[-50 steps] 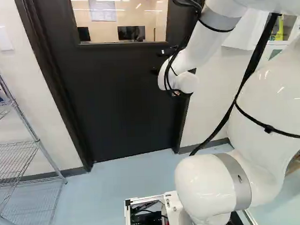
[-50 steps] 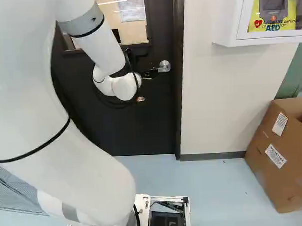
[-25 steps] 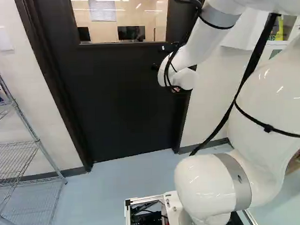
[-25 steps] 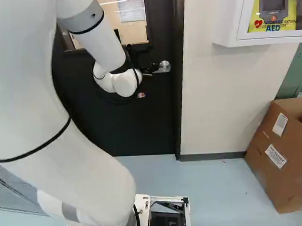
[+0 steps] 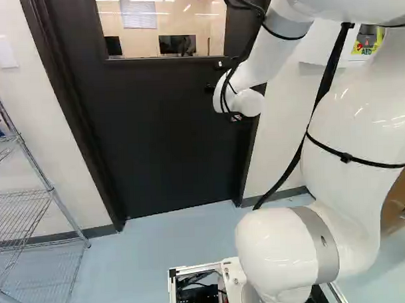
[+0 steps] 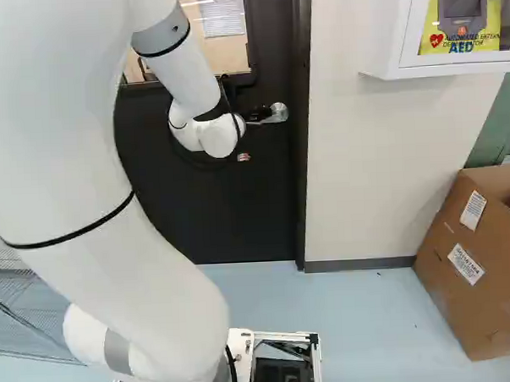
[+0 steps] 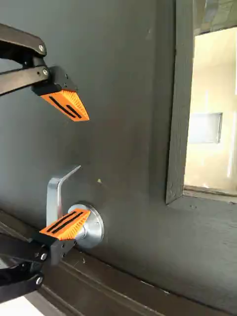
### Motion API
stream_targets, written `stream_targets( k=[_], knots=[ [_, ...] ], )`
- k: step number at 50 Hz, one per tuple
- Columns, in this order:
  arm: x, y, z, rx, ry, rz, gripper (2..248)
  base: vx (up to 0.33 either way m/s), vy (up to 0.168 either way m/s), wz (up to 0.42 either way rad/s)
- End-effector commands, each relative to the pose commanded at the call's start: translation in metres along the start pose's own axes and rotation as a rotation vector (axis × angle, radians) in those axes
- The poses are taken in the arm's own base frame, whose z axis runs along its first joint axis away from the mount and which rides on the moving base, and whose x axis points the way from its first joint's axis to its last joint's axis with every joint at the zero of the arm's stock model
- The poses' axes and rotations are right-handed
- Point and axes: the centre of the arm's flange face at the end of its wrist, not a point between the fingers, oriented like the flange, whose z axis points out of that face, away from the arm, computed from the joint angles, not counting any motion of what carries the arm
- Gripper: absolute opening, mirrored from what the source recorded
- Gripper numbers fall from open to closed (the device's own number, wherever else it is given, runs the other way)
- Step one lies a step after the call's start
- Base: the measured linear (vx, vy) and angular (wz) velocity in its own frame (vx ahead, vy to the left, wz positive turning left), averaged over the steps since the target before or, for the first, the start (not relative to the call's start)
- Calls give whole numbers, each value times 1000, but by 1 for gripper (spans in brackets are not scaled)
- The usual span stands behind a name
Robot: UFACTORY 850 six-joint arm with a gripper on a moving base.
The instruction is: Open the door and move inside
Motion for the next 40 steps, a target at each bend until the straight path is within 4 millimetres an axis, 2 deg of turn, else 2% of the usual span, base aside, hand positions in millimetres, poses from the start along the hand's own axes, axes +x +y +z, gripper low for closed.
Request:
stream_targets(
  k=[40],
  knots=[
    [-42,2,13,-1,-85,7,247,0,0,0]
  ],
)
